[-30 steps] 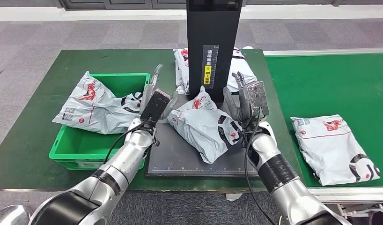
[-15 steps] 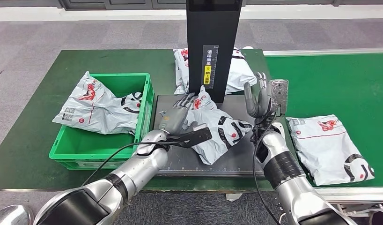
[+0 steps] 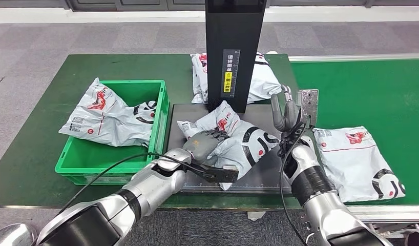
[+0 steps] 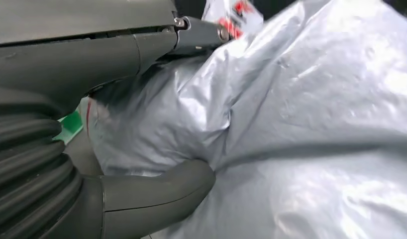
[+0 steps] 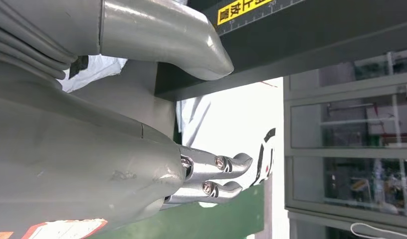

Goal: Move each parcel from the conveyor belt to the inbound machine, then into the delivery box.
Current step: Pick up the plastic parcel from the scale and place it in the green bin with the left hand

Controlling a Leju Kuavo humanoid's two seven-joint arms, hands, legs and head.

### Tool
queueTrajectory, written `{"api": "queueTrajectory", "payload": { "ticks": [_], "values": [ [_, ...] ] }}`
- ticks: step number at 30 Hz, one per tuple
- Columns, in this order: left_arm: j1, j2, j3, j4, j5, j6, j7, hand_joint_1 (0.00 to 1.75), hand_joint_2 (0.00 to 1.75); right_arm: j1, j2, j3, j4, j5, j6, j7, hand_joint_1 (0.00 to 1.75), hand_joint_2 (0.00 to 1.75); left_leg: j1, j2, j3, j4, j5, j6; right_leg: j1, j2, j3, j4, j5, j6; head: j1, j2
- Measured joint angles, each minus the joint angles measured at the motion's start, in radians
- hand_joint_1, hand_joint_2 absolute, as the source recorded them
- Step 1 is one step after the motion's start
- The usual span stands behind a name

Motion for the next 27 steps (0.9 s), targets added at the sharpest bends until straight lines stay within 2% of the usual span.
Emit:
{"api": "queueTrajectory", "payload": {
  "ticks": [2,4,7,9,11,17,20,23,27],
  "values": [
    [-0.009,0.003,-0.007,0.001,0.015,0.008,-0.027,1.75,1.75,-0.01,0.0,-0.004,0.022,0.001,0.017,0.002,0.0,0.0,0.0,0.0,0.001,0.0,0.0,0.0,0.0,-0.001,0.001,0.0,0.0,0.0,0.0,0.0],
    [-0.009,0.004,-0.007,0.002,0.028,0.062,-0.05,1.75,1.75,-0.017,0.0,-0.01,0.037,0.004,0.024,0.002,0.0,0.0,0.0,-0.001,0.001,0.0,0.0,0.001,0.0,-0.001,0.001,0.0,0.0,0.0,0.0,0.0],
    [-0.001,0.006,0.001,0.002,0.056,0.192,-0.086,1.75,1.75,-0.02,0.0,-0.021,0.05,0.011,0.018,0.002,0.0,0.0,0.0,-0.001,0.001,0.0,0.0,0.001,0.0,-0.001,0.001,0.0,0.0,0.0,0.0,0.0],
    [0.006,0.006,0.026,0.0,0.095,0.296,-0.129,1.75,1.75,-0.017,0.0,-0.03,0.052,0.015,0.007,0.002,0.0,0.0,0.0,-0.001,0.0,0.0,0.001,0.001,0.0,-0.001,0.001,0.0,0.0,0.0,0.0,0.0],
    [0.009,0.006,0.06,-0.004,0.123,0.362,-0.162,1.75,1.75,-0.014,0.0,-0.039,0.052,0.018,0.0,0.004,0.0,0.0,0.0,-0.001,0.0,0.0,0.001,0.001,0.0,-0.001,0.0,0.0,0.0,0.0,0.0,0.0],
    [0.01,0.005,0.108,-0.011,0.134,0.386,-0.179,1.75,1.75,-0.012,0.0,-0.052,0.052,0.019,-0.006,0.01,0.0,0.0,0.0,-0.001,0.0,0.0,0.0,0.001,0.0,-0.001,0.0,0.0,0.0,0.0,0.0,0.0],
    [0.012,0.006,0.13,-0.021,0.132,0.446,-0.212,1.75,1.75,-0.011,0.0,-0.055,0.052,0.026,-0.011,0.014,0.0,0.0,0.0,-0.001,-0.001,0.0,0.0,0.001,0.0,-0.001,-0.001,0.0,0.0,0.0,0.0,0.0],
    [0.022,0.008,0.217,-0.077,0.013,0.505,-0.254,1.75,1.75,-0.006,0.0,-0.062,0.047,0.033,-0.014,0.014,0.0,0.0,0.0,-0.001,-0.001,0.0,0.0,0.001,0.0,-0.001,-0.001,0.0,0.0,0.0,0.0,0.0],
    [0.044,0.007,0.474,-0.215,-0.28,0.515,-0.351,1.75,1.75,0.016,-0.001,-0.071,0.032,0.031,-0.011,0.013,0.0,0.0,0.0,0.001,-0.001,0.0,0.0,0.001,0.0,0.001,-0.002,0.0,0.0,0.0,0.0,0.0]
  ]
}}
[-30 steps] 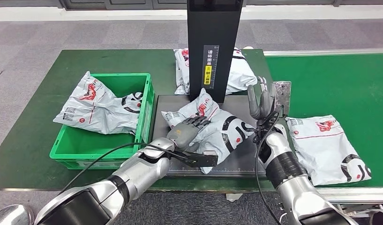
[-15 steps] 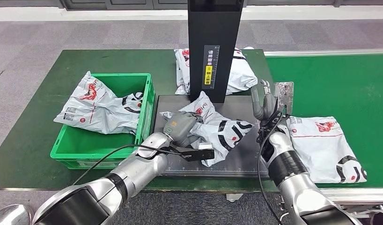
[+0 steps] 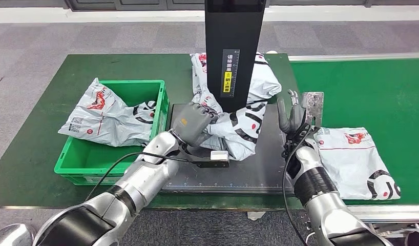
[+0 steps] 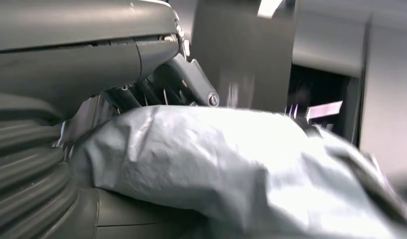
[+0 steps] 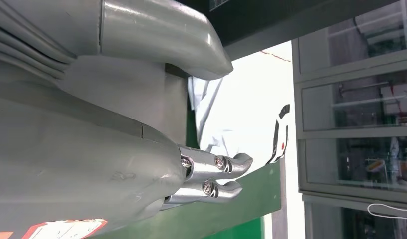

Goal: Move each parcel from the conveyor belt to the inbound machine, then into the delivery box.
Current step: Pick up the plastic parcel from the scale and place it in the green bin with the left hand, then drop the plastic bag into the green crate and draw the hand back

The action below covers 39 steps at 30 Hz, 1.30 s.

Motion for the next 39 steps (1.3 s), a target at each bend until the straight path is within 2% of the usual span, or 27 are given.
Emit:
{"api": "queueTrajectory", "payload": {
  "ticks": [6,9,13,18,20,21,23,25,27,29,31,33,37,39],
  "values": [
    [0.037,0.004,0.385,-0.244,-0.204,0.002,-0.092,1.75,1.75,0.045,-0.014,-0.004,-0.032,-0.027,0.007,-0.001,0.0,0.0,0.0,0.003,0.0,0.0,0.0,0.0,0.001,0.003,-0.002,0.0,0.0,0.0,0.0,0.0],
    [0.049,0.013,0.529,-0.332,-0.237,0.003,-0.11,1.75,1.75,0.061,-0.019,-0.006,-0.046,-0.036,0.009,-0.001,0.0,0.0,0.0,0.003,0.0,-0.001,0.0,0.0,0.001,0.003,-0.002,0.0,0.0,0.0,0.0,0.0],
    [0.064,0.019,0.627,-0.402,-0.257,0.004,-0.11,1.75,1.75,0.07,-0.022,-0.006,-0.059,-0.038,0.01,0.001,0.0,0.0,0.001,0.002,-0.001,-0.001,0.0,0.0,0.001,0.003,-0.002,0.0,0.0,0.0,0.0,0.0],
    [0.101,0.045,0.719,-0.496,-0.314,0.004,-0.065,1.75,1.75,0.093,-0.032,-0.006,-0.081,-0.042,0.006,0.01,0.0,0.0,0.001,0.002,-0.002,-0.001,0.0,0.0,0.001,0.003,-0.002,0.0,0.0,0.0,0.0,0.0],
    [0.131,0.068,0.749,-0.534,-0.351,0.004,-0.004,1.75,1.75,0.109,-0.042,-0.006,-0.093,-0.047,0.003,0.015,0.0,0.0,0.001,0.003,-0.002,-0.001,-0.001,0.0,0.001,0.003,-0.002,0.0,0.0,0.0,0.0,0.0],
    [0.149,0.084,0.756,-0.549,-0.367,0.004,0.054,1.75,1.75,0.118,-0.048,-0.006,-0.099,-0.05,0.002,0.019,0.0,0.0,0.001,0.003,-0.002,-0.001,-0.001,0.0,0.001,0.003,-0.003,0.0,0.0,0.0,0.0,0.0],
    [0.181,0.125,0.743,-0.559,-0.383,0.004,0.231,1.75,1.75,0.135,-0.06,-0.006,-0.112,-0.057,0.001,0.026,0.0,0.0,0.001,0.003,-0.002,-0.001,-0.001,0.0,0.001,0.003,-0.003,0.0,0.0,0.0,0.0,0.0],
    [0.204,0.177,0.691,-0.54,-0.386,0.004,0.419,1.75,1.75,0.15,-0.07,-0.006,-0.126,-0.061,0.003,0.031,0.0,0.0,0.001,0.003,-0.002,-0.001,-0.001,0.0,0.001,0.003,-0.004,0.0,0.0,0.0,0.0,0.0],
    [0.217,0.227,0.62,-0.508,-0.387,0.004,0.542,1.75,1.75,0.16,-0.077,-0.006,-0.137,-0.064,0.003,0.037,0.0,0.0,0.001,0.003,-0.002,-0.001,-0.001,0.0,0.001,0.003,-0.004,0.0,0.0,0.0,0.0,0.0],
    [0.222,0.271,0.554,-0.475,-0.387,0.004,0.612,0.87,1.75,0.169,-0.082,-0.006,-0.148,-0.067,0.004,0.04,0.0,0.0,0.001,0.003,-0.002,-0.001,-0.001,0.0,0.002,0.003,-0.004,0.0,0.0,0.0,0.0,0.0],
    [0.223,0.301,0.501,-0.445,-0.386,0.004,0.642,0.0,1.75,0.175,-0.086,-0.006,-0.157,-0.068,0.004,0.042,0.0,0.0,0.001,0.003,-0.002,-0.001,-0.001,0.0,0.001,0.002,-0.003,0.0,0.0,0.0,0.0,0.0],
    [0.21,0.314,0.469,-0.39,-0.365,0.003,0.596,0.0,1.75,0.182,-0.088,-0.006,-0.167,-0.068,0.004,0.046,0.0,0.0,0.001,0.002,-0.002,0.0,-0.001,0.0,0.001,0.002,-0.003,0.0,0.0,0.0,0.0,0.0],
    [0.153,0.315,0.447,-0.182,-0.211,-0.043,0.39,0.0,1.75,0.197,-0.099,-0.006,-0.2,-0.067,0.014,0.071,0.0,0.0,0.0,0.001,-0.002,0.0,-0.001,0.0,0.0,0.001,-0.002,0.0,0.0,0.0,0.0,0.0],
    [0.136,0.314,0.436,-0.106,-0.168,-0.084,0.347,0.0,1.75,0.202,-0.102,-0.006,-0.215,-0.062,0.022,0.088,0.0,0.0,0.0,0.003,-0.001,0.0,-0.001,0.0,0.0,0.003,-0.002,0.0,0.0,0.0,0.0,0.0]
  ]
}}
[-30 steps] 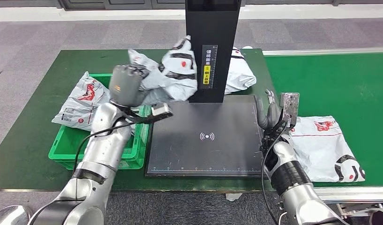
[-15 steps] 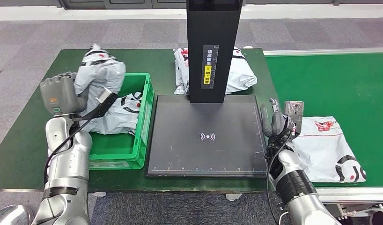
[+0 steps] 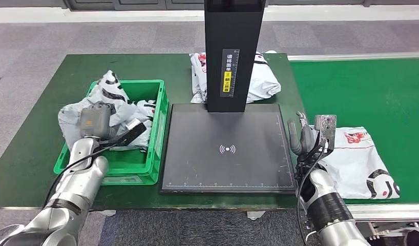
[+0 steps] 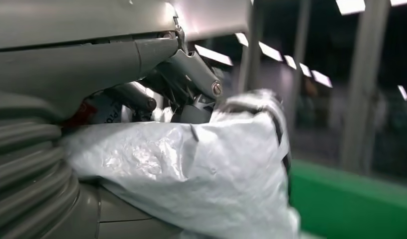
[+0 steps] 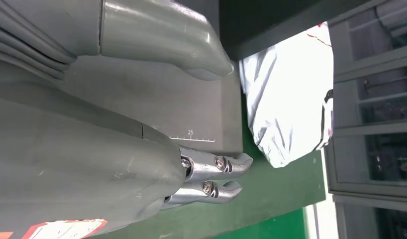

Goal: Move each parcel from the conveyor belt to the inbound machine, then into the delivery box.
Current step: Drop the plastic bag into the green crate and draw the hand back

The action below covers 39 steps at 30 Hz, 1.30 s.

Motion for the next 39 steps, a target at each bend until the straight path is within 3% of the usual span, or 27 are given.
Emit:
{"api": "queueTrajectory", "payload": {
  "ticks": [5,9,16,25,35,39],
  "values": [
    [-0.032,-0.004,-0.018,0.096,0.124,-0.128,-0.14,0.0,1.75,0.006,-0.004,0.0,-0.023,0.018,0.017,0.027,0.0,0.0,-0.001,-0.002,0.003,-0.001,0.0,0.0,-0.001,-0.002,0.003,0.0,-0.001,0.0,0.0,0.0],
    [-0.037,-0.004,-0.026,0.11,0.27,-0.275,-0.268,0.0,0.0,0.001,-0.007,0.0,-0.025,0.027,0.037,0.038,0.0,0.0,-0.001,-0.003,0.005,-0.002,0.0,0.001,-0.001,-0.004,0.006,0.0,-0.002,0.0,0.0,0.0],
    [-0.024,-0.004,-0.048,0.06,0.582,-0.523,-0.376,0.0,0.0,-0.022,-0.014,0.0,-0.007,0.041,0.072,0.042,0.0,0.0,-0.002,-0.008,0.007,-0.002,0.001,0.002,-0.001,-0.008,0.011,0.0,-0.002,0.0,0.0,0.0],
    [0.001,-0.004,-0.051,0.006,0.807,-0.571,-0.366,0.0,0.0,-0.03,-0.015,0.0,0.015,0.079,0.099,0.052,0.0,0.0,-0.003,-0.01,0.007,-0.001,0.002,0.003,-0.002,-0.01,0.01,0.0,-0.001,0.001,0.0,0.0],
    [-0.002,-0.004,-0.095,0.019,0.768,-0.387,-0.239,0.0,0.0,-0.047,-0.013,0.0,0.047,0.143,0.122,0.088,0.0,0.0,-0.003,-0.01,0.007,-0.001,0.002,0.003,-0.002,-0.01,0.01,0.0,-0.001,0.001,0.0,0.0],
    [-0.001,-0.011,-0.101,0.021,0.759,-0.279,-0.238,0.0,0.0,-0.042,-0.007,0.0,0.047,0.197,0.085,0.093,0.0,0.0,-0.003,-0.01,0.007,-0.001,0.002,0.003,-0.002,-0.009,0.01,0.0,-0.001,0.001,0.0,0.0]
  ]
}}
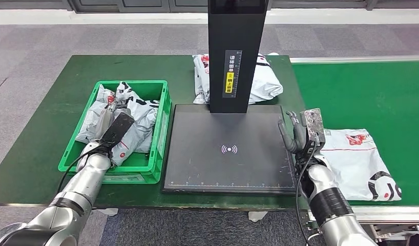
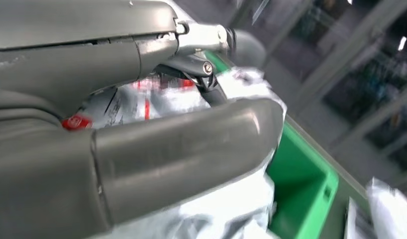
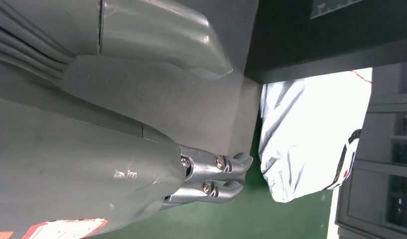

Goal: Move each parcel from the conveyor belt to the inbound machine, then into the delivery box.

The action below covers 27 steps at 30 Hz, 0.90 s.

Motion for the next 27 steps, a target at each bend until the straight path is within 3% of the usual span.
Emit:
{"api": "queueTrajectory", "payload": {
  "ticks": [6,12,15,19,22,26,27],
  "values": [
    [0.008,-0.017,0.0,-0.016,-0.007,0.112,-0.026,0.0,0.0,0.001,0.004,-0.004,0.0,0.05,-0.059,-0.001,0.0,0.0,0.0,0.0,0.0,0.0,0.0,0.0,0.0,0.0,0.0,0.0,0.0,0.0,0.0,0.0],
    [0.007,-0.052,0.002,-0.056,-0.077,0.333,-0.032,0.0,0.0,-0.004,0.009,-0.025,0.008,0.134,-0.135,0.0,0.0,0.0,0.0,-0.001,-0.001,0.0,0.0,0.0,0.0,-0.001,-0.001,0.0,0.0,0.0,0.0,0.0],
    [-0.001,-0.069,0.014,-0.074,-0.134,0.363,-0.024,0.0,0.0,-0.006,0.009,-0.029,0.02,0.153,-0.144,-0.006,0.0,0.0,0.0,0.0,-0.001,0.0,0.001,0.0,0.0,0.0,-0.001,0.0,0.0,0.0,0.0,0.0],
    [-0.008,-0.098,0.06,-0.091,-0.139,0.363,-0.078,0.0,0.0,-0.006,0.009,-0.033,0.034,0.201,-0.18,-0.006,0.0,1.75,0.0,0.001,-0.001,0.001,0.0,0.0,0.0,0.001,-0.002,0.0,0.0,0.0,0.0,0.0],
    [-0.015,-0.124,0.085,-0.098,-0.075,0.333,-0.117,0.0,0.0,-0.007,0.007,-0.046,0.049,0.294,-0.248,0.034,0.0,1.75,0.0,0.001,-0.002,0.001,0.0,0.0,0.0,0.001,-0.002,0.0,0.0,0.0,0.0,0.0],
    [-0.016,-0.15,0.082,-0.113,-0.023,0.301,-0.099,0.0,1.75,-0.008,0.0,-0.064,0.069,0.368,-0.283,0.064,0.0,1.75,0.0,0.001,-0.003,0.001,0.0,0.0,0.0,0.001,-0.003,0.0,0.0,0.0,0.0,0.0],
    [-0.016,-0.156,0.078,-0.115,-0.004,0.28,-0.09,0.0,1.75,-0.008,-0.002,-0.068,0.074,0.385,-0.29,0.076,0.0,1.75,0.0,0.001,-0.003,0.001,0.0,0.0,0.0,0.001,-0.003,0.0,0.0,0.0,0.0,0.0]
  ]
}}
